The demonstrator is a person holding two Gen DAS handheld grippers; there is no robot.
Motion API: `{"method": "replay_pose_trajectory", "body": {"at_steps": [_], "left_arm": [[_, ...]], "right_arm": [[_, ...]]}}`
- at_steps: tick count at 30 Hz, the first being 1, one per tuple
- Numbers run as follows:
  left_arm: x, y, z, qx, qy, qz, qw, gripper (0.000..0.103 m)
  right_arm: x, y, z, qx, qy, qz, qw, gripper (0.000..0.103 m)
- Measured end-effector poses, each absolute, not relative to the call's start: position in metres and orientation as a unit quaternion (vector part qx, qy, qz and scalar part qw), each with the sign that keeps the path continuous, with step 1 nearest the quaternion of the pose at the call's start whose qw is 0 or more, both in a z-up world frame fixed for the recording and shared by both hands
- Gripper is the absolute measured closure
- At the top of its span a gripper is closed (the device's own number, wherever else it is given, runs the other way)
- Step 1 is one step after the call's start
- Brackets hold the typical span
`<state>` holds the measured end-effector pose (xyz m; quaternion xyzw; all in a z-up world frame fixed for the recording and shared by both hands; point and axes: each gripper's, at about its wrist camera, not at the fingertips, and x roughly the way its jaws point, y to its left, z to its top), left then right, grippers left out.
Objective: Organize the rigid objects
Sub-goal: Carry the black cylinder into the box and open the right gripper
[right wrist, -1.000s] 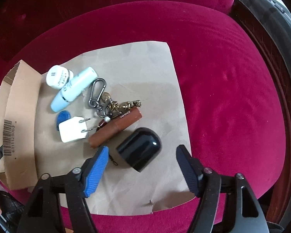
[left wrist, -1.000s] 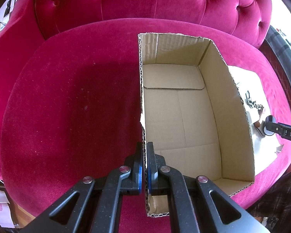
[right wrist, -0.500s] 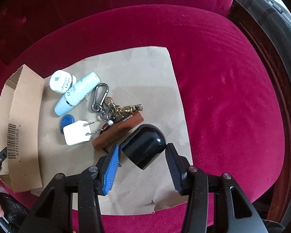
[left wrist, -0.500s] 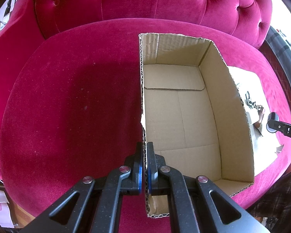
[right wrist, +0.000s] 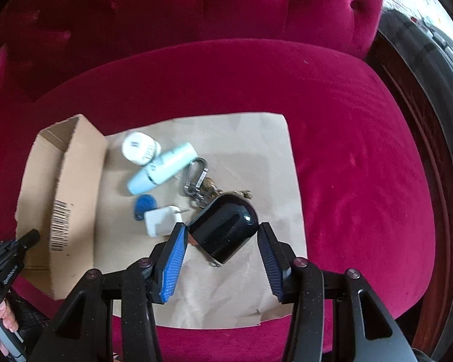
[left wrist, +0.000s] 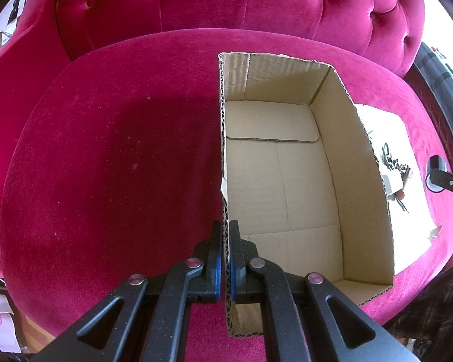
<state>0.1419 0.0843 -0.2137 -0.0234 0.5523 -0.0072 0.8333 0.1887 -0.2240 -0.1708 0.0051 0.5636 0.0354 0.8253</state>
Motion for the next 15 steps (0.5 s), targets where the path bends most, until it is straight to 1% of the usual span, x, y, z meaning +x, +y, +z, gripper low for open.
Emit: {"method": "replay_pose_trajectory", "body": {"at_steps": [15], "left_arm": [[0.141,0.086,-0.214,-0.021,0.554,-0.008,0.832,0.100]], "right_arm": [[0.195,-0.161,-0.137,-0.020,0.522,0.117,0.845,0.052]]}}
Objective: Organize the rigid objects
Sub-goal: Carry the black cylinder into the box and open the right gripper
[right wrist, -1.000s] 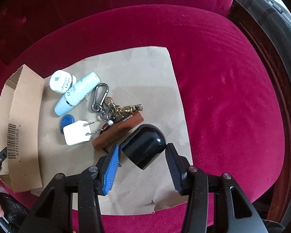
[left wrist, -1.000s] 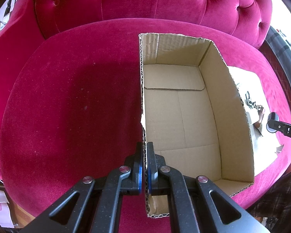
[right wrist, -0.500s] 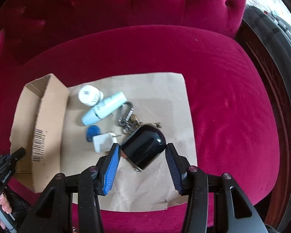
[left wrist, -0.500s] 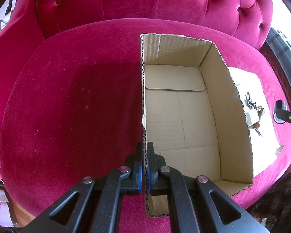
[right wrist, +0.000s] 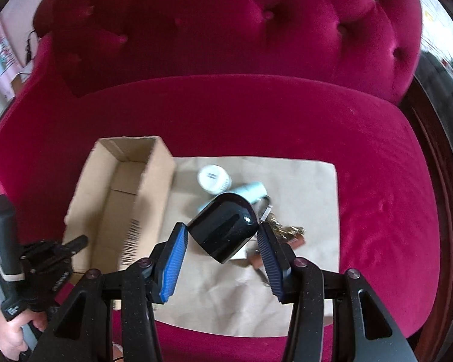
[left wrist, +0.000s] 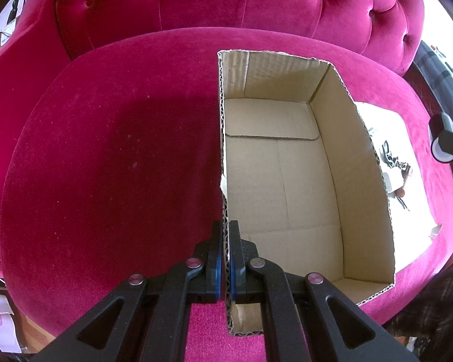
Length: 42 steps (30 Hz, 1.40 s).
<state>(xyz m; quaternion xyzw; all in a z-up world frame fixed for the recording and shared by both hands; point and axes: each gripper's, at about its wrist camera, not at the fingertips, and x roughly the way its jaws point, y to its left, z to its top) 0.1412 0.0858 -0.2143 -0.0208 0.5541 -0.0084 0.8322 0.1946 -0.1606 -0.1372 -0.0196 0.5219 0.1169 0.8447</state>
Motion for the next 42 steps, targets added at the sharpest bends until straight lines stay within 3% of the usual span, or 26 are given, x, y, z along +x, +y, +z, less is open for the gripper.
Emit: {"method": "replay_pose_trajectory", "body": {"at_steps": [22,42], "left_arm": [[0.140,0.086,-0.214,-0.023,0.551,-0.008,0.834,0.100],[0.140,0.088,-0.211,-0.029,0.550,-0.010,0.835,0.100]], "right_arm": [[0.193,-0.082,-0.132,-0.059,0.500,0.249,0.827,0.051],[0.209,-0.042,-0.171,-0.061,0.504,0.297,0.809,0.051]]}}
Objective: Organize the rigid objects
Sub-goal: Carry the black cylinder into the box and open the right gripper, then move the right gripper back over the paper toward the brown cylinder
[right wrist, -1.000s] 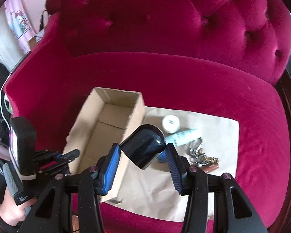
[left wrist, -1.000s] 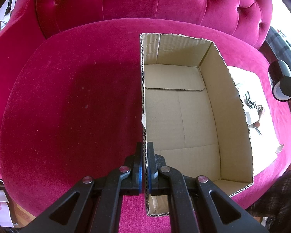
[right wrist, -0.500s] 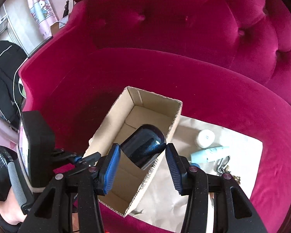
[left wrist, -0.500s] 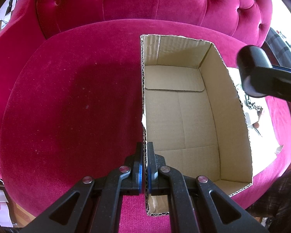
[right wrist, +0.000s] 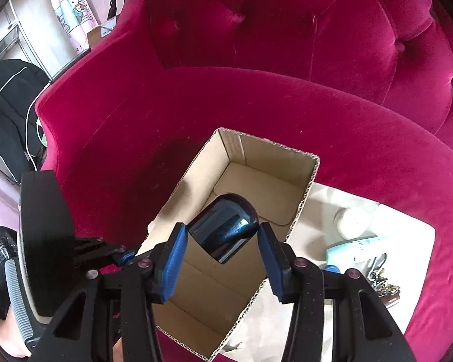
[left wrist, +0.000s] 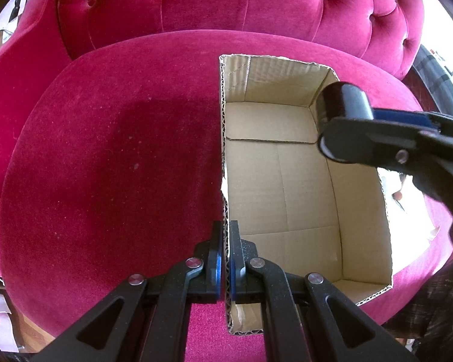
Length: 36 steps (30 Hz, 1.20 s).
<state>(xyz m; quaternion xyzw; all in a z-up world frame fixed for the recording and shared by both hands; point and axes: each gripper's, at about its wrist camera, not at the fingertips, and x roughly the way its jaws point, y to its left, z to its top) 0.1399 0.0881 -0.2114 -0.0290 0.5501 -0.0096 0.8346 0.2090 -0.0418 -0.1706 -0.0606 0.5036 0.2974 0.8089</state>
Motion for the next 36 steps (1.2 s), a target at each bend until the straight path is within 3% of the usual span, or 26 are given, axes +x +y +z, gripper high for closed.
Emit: {"method": "replay_pose_trajectory", "body": {"at_steps": [10,12,16,23,36], "left_arm": [[0.140,0.089,-0.211,-0.029,0.550,-0.010,0.834,0.100],[0.140,0.089,-0.211,-0.028,0.550,-0.010,0.834,0.100],[0.140,0.088,-0.211,-0.026,0.550,-0.008,0.835,0.100],[0.140,0.087,-0.212,-0.027,0.550,-0.007,0.835,0.100],[0.140,0.086,-0.213,-0.027,0.549,-0.007,0.835,0.100]], "right_arm": [[0.217,-0.043,-0.175,-0.051,0.504,0.295,0.810,0.050],[0.217,-0.044,-0.173,-0.050,0.504,0.292,0.811,0.045],[0.218,-0.049,-0.169,-0.052,0.495,0.276,0.822,0.024],[0.223,-0.054,-0.168,-0.051,0.490,0.260,0.830,0.000],[0.223,-0.084,-0.155,-0.046,0.481,0.231,0.845,0.000]]}}
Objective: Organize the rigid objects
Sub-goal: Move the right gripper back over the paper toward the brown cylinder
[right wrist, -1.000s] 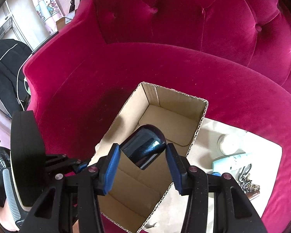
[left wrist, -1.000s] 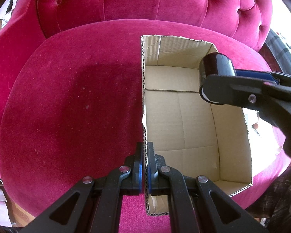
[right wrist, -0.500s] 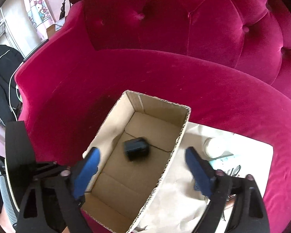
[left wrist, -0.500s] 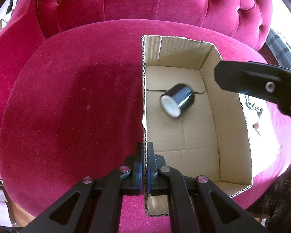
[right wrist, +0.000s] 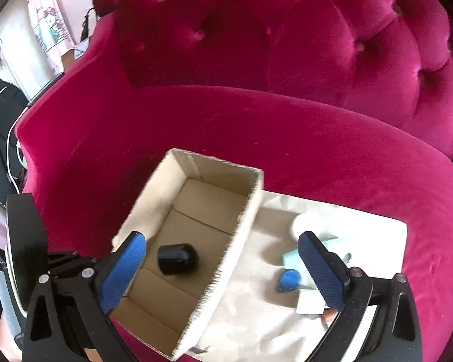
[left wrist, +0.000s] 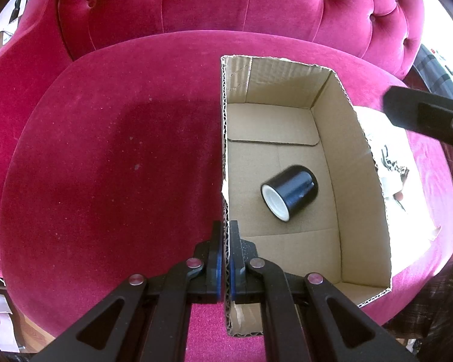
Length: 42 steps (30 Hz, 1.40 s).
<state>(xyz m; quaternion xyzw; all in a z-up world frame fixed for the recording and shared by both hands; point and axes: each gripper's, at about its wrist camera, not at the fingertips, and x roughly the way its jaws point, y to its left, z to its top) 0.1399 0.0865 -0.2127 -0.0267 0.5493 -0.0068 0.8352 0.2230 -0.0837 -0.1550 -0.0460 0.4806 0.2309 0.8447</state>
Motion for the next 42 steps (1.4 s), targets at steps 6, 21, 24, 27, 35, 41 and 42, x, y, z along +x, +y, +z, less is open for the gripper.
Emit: {"method": "replay_pose_trajectory", "body": {"at_steps": [6,21,24,27,35,41,42], "left_arm": [[0.140,0.086,-0.212,-0.027,0.549,-0.007,0.835,0.100],[0.140,0.086,-0.211,-0.026,0.550,-0.006,0.835,0.100],[0.140,0.086,-0.211,-0.026,0.550,-0.005,0.835,0.100],[0.140,0.086,-0.211,-0.026,0.550,-0.005,0.835,0.100],[0.141,0.087,-0.213,-0.024,0.552,-0.004,0.833,0.100],[0.142,0.087,-0.214,-0.026,0.554,-0.003,0.832,0.100],[0.142,0.086,-0.214,-0.026,0.554,-0.003,0.832,0.100]], "right_arm": [[0.228,-0.118,-0.154,-0.031,0.485,0.195,0.852,0.000],[0.228,-0.185,-0.167,-0.013,0.505,0.123,0.854,0.000],[0.227,-0.191,-0.176,-0.019,0.510,0.115,0.852,0.000],[0.226,-0.202,-0.183,-0.027,0.520,0.109,0.847,0.000],[0.221,-0.218,-0.204,-0.039,0.542,0.119,0.831,0.000],[0.213,-0.226,-0.225,-0.054,0.556,0.141,0.817,0.000],[0.212,-0.227,-0.229,-0.056,0.558,0.143,0.815,0.000]]}}
